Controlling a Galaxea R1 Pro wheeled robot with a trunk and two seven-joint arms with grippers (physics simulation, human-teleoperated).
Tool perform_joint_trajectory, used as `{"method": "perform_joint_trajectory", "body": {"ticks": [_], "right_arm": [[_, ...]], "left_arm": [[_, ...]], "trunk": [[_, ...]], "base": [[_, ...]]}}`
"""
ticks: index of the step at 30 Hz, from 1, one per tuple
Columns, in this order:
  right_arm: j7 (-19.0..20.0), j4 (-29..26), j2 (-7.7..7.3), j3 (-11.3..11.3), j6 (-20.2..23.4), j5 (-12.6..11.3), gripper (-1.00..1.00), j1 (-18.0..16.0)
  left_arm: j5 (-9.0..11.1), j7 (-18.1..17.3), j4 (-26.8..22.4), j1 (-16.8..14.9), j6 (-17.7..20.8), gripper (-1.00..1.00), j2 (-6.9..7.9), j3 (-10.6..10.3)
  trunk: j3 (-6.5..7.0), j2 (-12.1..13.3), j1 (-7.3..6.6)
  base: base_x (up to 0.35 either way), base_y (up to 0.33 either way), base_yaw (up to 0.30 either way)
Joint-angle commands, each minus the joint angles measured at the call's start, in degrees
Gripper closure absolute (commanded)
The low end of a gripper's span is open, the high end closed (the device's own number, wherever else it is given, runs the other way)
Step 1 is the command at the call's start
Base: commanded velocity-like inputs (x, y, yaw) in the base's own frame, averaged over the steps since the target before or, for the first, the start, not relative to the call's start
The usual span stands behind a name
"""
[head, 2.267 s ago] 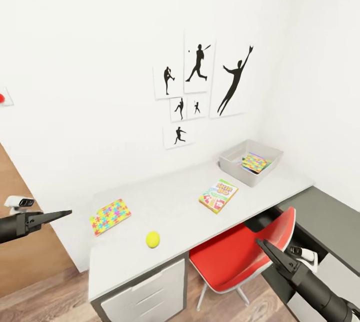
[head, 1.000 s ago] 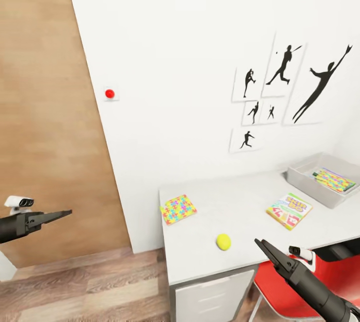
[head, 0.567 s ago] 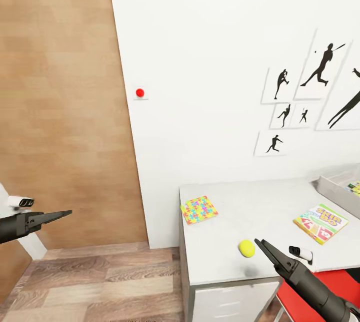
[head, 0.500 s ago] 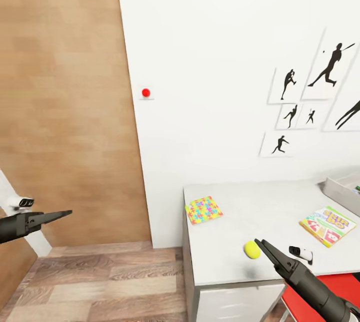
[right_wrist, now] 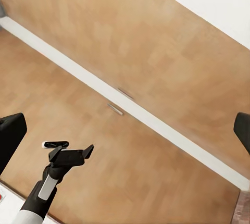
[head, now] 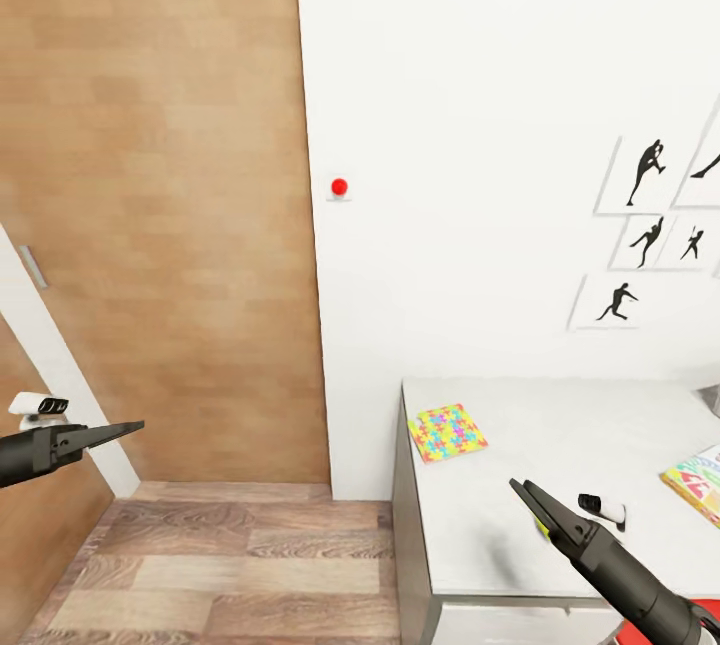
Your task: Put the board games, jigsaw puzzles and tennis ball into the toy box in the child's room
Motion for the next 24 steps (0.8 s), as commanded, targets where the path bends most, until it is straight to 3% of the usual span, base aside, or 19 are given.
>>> {"method": "perform_joint_trajectory", "body": {"ticks": [1, 24], "right_arm": [[0.1, 0.0, 0.05, -0.1, 0.4, -0.1, -1.00, -0.1], [0.0, 0.3, -0.01, -0.2, 0.4, 0.0, -1.00, -0.3]], "left_arm": [[0.0, -0.2, 0.0, 0.0, 0.6, -1.00, 0.02, 0.0], [-0.1, -0.2, 0.0, 0.0, 0.6, -1.00, 0.02, 0.0]], "trunk": [[-0.13, -0.1, 0.06], [-0.13, -0.1, 0.06]], "base": [[0.217, 0.104, 0.024], [0.193, 0.028, 0.004]]}}
